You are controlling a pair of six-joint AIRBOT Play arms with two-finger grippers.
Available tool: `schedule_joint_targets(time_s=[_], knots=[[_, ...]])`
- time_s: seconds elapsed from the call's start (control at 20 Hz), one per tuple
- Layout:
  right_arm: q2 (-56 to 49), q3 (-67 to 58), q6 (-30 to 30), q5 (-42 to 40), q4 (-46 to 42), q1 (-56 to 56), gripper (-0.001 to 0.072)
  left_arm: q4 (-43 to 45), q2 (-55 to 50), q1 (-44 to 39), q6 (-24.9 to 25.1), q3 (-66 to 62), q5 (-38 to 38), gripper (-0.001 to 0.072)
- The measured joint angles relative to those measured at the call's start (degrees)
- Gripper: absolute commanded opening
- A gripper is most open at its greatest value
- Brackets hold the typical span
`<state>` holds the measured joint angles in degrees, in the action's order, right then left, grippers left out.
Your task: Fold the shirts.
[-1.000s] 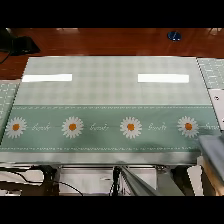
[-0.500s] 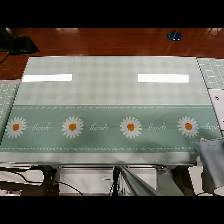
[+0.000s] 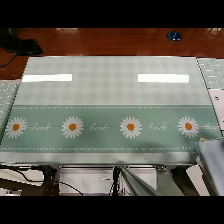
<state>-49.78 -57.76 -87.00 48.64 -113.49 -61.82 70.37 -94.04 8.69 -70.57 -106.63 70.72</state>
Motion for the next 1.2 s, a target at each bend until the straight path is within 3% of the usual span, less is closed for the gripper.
schedule_joint_targets(time_s=[0.05,0.15,0.25,0.3,0.35,0.4,0.55,0.7,0.8,1.2], knots=[[-2.8,-4.3,0.2,-3.1,5.9,5.7,0.0383,0.0,-0.3,-1.1,1.7,0.0,-1.1,0.0429],[-9.4,-10.7,1.5,-4.6,18.9,17.5,0.0383,0.4,-0.6,-4.0,3.2,0.0,-2.1,0.0304],[-16.6,-14.3,5.5,0.3,27.1,29.1,0.0383,5.3,-1.5,-8.0,1.5,0.0,0.7,0.0306],[-20.2,-15.3,7.0,4.9,28.3,34.3,0.0383,8.9,-2.0,-9.9,-0.2,0.1,3.5,0.0399],[-24.0,-16.1,8.3,10.4,27.9,39.4,0.0384,12.3,-2.6,-11.6,-2.2,0.3,6.4,0.0577],[-27.3,-16.7,9.1,15.5,27.1,44.0,0.0384,14.7,-3.1,-13.0,-4.4,0.6,9.3,0.0683],[-33.4,-17.6,9.4,24.9,24.8,53.4,0.0457,17.7,-4.0,-15.6,-8.3,2.9,16.5,0.0687],[-34.6,-18.0,7.3,25.6,24.1,58.0,0.0464,17.9,-3.4,-16.7,-9.9,6.8,19.8,0.0686],[-33.9,-18.2,6.4,23.6,25.0,59.4,0.0464,16.2,-1.5,-17.0,-10.5,10.4,18.7,0.0684],[-32.2,-18.2,5.7,16.5,27.6,60.8,0.0463,10.9,9.6,-17.2,-9.2,29.0,0.9,0.0681]])
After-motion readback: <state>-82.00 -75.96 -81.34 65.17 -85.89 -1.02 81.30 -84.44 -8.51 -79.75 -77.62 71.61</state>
